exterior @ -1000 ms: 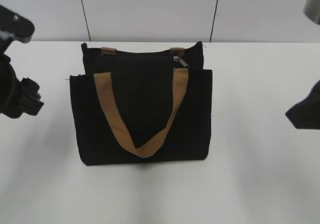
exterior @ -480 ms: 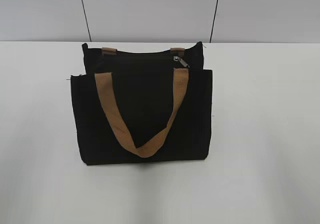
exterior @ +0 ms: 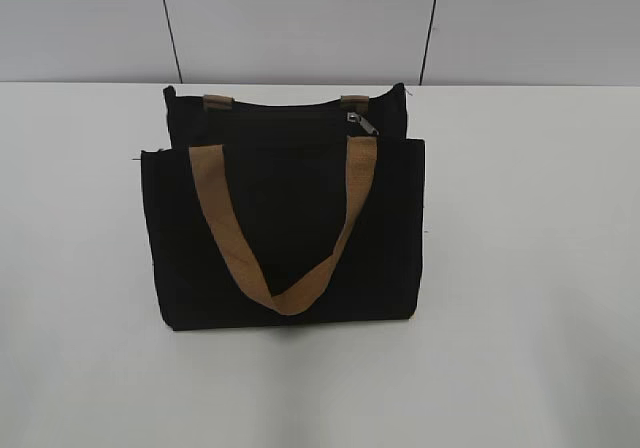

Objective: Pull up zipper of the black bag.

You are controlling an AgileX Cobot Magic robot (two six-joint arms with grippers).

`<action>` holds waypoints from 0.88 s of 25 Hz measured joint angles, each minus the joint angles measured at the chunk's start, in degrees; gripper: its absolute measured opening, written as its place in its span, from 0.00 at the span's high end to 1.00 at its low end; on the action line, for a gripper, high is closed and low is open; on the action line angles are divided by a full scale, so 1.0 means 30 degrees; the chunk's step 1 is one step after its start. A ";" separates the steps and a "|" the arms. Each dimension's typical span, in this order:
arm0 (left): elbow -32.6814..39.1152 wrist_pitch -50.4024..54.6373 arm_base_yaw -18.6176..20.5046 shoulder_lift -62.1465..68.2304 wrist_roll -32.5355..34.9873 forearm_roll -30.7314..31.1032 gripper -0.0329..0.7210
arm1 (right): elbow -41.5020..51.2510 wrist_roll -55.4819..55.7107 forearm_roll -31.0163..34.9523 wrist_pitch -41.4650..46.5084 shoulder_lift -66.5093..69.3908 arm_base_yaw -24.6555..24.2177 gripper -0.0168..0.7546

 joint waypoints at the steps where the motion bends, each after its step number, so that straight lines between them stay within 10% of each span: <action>1: 0.0054 -0.0177 0.0000 -0.0190 0.0055 0.0000 0.23 | 0.0000 0.0000 0.0000 0.0000 0.0000 0.0000 0.21; 11: 0.0114 -0.1068 0.0351 -0.0211 0.0207 -0.0241 0.28 | 0.0014 0.0000 0.0022 0.0008 -0.0040 -0.0099 0.21; 22: 0.0114 -0.2579 1.0553 -0.1200 0.0207 -0.0264 0.30 | 0.0035 0.0000 0.0374 0.0030 -0.5686 -0.7225 0.21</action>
